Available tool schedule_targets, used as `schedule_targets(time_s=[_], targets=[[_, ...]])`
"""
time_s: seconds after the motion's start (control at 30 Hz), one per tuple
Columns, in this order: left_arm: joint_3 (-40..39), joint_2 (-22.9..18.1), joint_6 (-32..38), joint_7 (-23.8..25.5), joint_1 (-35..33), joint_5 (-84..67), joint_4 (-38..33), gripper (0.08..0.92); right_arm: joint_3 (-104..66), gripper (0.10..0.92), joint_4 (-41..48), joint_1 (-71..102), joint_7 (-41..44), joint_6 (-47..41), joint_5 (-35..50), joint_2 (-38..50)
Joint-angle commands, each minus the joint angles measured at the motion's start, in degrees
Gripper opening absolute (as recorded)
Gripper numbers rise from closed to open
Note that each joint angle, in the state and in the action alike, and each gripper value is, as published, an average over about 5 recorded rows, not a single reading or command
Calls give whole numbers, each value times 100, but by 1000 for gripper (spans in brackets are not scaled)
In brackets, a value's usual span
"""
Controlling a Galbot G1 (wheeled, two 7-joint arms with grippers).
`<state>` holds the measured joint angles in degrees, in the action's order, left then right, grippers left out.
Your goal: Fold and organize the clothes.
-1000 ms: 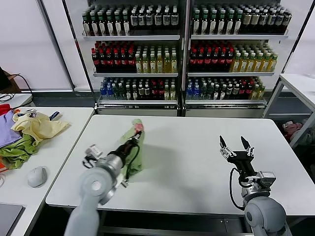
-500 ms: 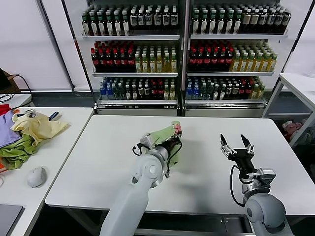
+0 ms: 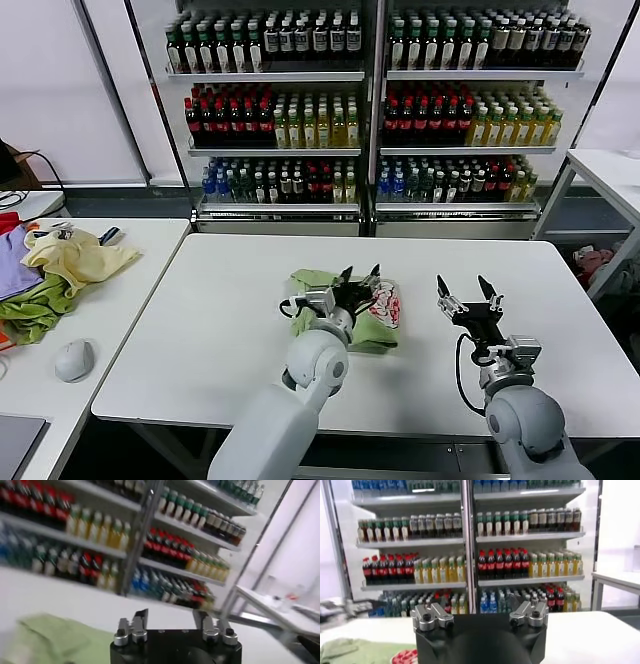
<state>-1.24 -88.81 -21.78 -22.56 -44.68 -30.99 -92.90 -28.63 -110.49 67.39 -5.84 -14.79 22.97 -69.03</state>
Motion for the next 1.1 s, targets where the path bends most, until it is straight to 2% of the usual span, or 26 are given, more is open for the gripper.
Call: schedule_targets(time_s=[0.03,0.23,0.47,0.8,0.9,1.1], targets=[[819,1025,303,-21,-1308,1838,-1309,703,1043,823,802,-727,-373,-581,-469,-303],[1356,1237,537,-73,-2181,2476,-1836,815,1499,823,1369,-1158,-827,-905,-694,-697],[1759,1311,586,-142,-2702,2474,-2207,823,1716,823,1985,-1386,-1117,-940,-972,-1030],[1722,1289,627,-171,-2986,2468,-2350,823,1762,822,2391,-1437,-1287,-1057,-1136,-1270],[1690,1279,629,-171,-2992,2469,-2371,823,1735,785,2425,-1434,-1272,-1067,-1138,-1233],[1671,1295,643,-174,-2990,2467,-2382,823,1739,621,2453,-1507,-1055,-980,-1207,-1082]])
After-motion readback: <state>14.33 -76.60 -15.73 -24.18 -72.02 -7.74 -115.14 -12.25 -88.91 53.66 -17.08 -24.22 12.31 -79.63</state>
